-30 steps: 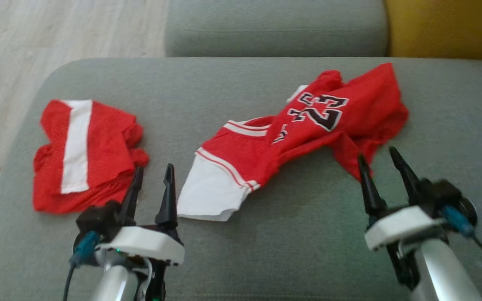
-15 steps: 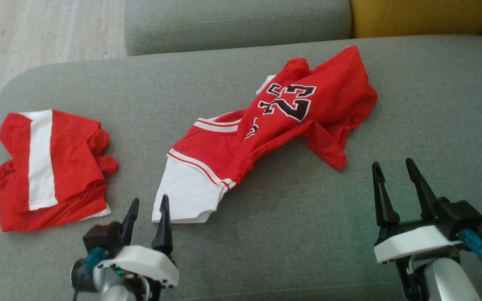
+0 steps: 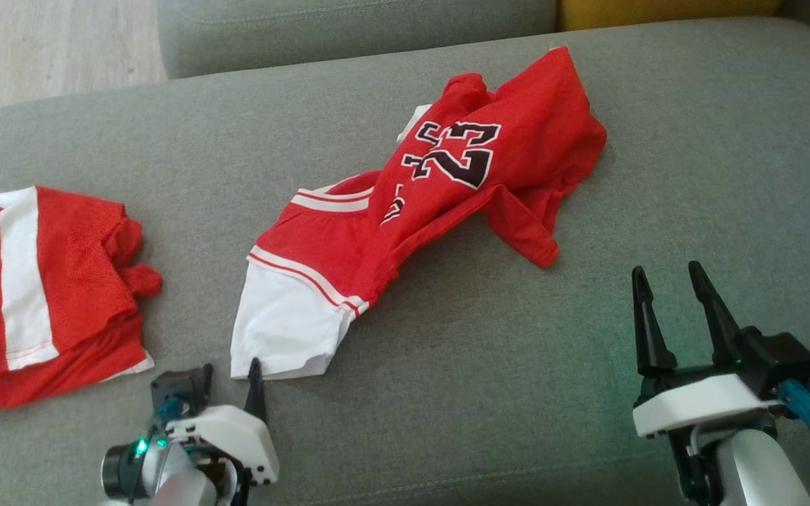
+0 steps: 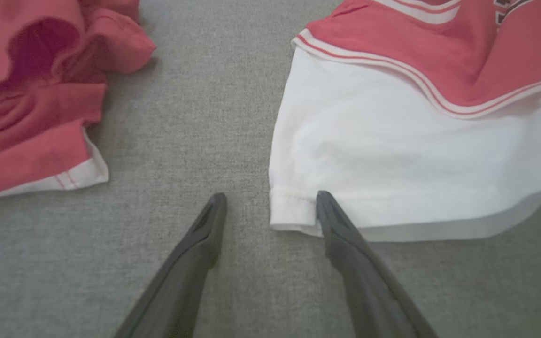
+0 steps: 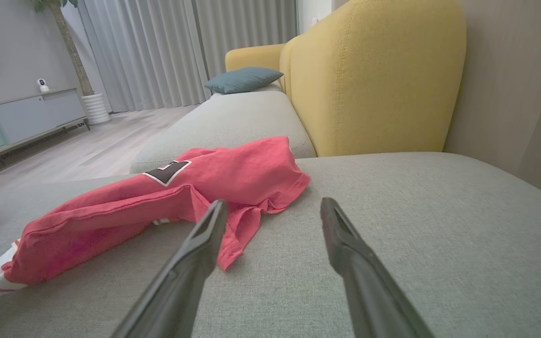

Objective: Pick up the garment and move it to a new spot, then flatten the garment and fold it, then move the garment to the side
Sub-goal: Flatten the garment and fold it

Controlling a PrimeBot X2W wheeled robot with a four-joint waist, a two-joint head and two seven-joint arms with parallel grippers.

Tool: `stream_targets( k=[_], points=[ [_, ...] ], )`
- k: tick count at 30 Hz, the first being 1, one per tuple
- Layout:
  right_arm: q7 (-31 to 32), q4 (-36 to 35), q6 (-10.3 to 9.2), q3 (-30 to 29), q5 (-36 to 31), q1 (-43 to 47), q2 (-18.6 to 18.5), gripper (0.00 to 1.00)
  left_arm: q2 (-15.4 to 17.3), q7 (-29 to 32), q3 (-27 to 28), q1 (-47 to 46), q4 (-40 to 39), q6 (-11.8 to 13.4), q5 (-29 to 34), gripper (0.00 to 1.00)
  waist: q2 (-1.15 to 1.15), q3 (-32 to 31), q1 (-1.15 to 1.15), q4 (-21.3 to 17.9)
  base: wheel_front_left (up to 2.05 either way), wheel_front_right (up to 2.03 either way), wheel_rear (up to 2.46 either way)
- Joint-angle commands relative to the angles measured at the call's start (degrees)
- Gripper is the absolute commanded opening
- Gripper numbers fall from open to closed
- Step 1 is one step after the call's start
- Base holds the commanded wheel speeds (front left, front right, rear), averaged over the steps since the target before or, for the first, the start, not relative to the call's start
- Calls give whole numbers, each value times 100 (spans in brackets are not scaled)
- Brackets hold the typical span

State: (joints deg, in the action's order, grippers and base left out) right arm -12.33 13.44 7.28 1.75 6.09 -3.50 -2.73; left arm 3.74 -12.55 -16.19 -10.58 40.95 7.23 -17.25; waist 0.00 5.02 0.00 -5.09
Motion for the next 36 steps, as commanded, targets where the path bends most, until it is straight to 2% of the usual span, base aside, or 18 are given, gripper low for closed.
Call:
stream_targets(
  k=[1,5,6,8,17,22,25,28,31,36],
  points=[
    [-22,-169,21,134,67,-267,-15,100,126,-53,168,-284,14,3,-17,100,0,23,0,-22,0,0,0],
    [-20,-154,21,131,74,-315,-15,100,119,73,102,-426,354,-76,-40,100,0,95,0,-51,0,0,0],
    [-20,-149,21,120,73,-330,-15,100,112,125,71,-465,427,-121,-49,75,0,112,0,-50,0,0,0],
    [-2,-121,21,102,51,-355,-15,100,98,200,-7,-536,539,-230,-56,0,0,136,0,-37,0,0,0],
    [293,248,21,262,-252,-634,-15,100,32,-114,70,-720,339,-327,-244,0,0,146,0,215,0,0,0],
    [617,845,21,322,-474,-948,-116,100,-4,-236,184,-715,-460,-264,-223,0,0,176,0,502,0,0,0],
    [751,1351,21,479,-668,-1245,-302,100,-25,-242,310,-593,-1408,-194,-21,0,0,267,0,694,0,0,0],
    [765,1661,21,565,-809,-1454,-385,100,-44,-243,466,-464,-1952,-64,110,0,0,337,0,793,0,0,0],
    [747,1909,21,586,-936,-1631,-403,100,-59,-243,610,-350,-2223,71,198,0,0,400,0,860,0,0,0],
    [667,2273,21,603,-1111,-1892,-416,100,-74,-244,616,-253,-2302,63,278,0,0,477,0,907,0,0,0]
  ],
)
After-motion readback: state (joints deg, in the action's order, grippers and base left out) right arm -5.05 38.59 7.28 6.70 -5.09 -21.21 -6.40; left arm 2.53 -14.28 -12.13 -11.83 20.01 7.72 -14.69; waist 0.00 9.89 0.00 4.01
